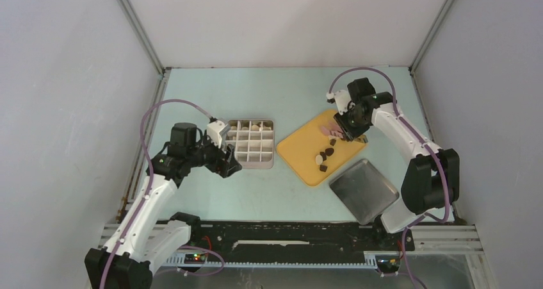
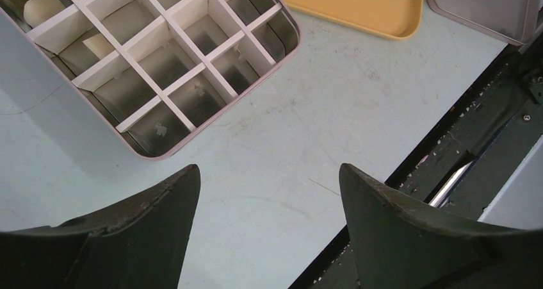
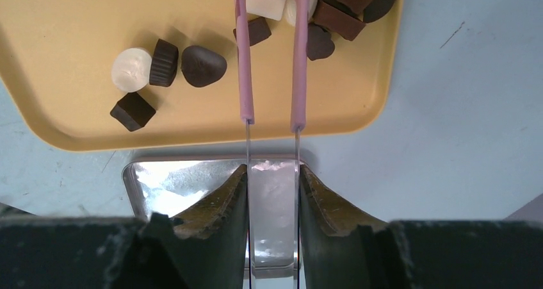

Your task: Pack the chocolate

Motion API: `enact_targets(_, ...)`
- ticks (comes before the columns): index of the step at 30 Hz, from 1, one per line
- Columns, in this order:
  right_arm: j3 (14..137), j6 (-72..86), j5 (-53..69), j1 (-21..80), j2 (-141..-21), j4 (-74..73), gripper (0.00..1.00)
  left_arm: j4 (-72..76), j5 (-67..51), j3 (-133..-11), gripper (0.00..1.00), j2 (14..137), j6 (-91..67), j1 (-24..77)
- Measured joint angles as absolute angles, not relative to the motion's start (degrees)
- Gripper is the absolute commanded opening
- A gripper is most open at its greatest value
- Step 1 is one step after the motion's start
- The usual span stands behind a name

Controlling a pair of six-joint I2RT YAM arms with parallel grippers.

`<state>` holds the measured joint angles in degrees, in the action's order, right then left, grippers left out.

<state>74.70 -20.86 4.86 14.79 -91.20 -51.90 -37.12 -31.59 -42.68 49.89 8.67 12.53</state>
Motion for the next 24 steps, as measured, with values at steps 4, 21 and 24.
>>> enact_targets(4,74.6,-20.5,4.6,14.4,-91.2,-52.3,0.34,-37.2,-31.5,-42.7,0.84,49.8,8.7,12.5)
enact_targets(21,71.2,-19.9,5.7,14.7,-91.2,-56.2,0.20,-37.5,-31.0,-42.7,0.84,49.8,9.6,12.6)
enact_targets(24,71.0,-20.1,5.9,14.9,-90.6,-56.2,0.18,-37.5,-30.6,-42.7,0.84,49.8,9.6,12.6)
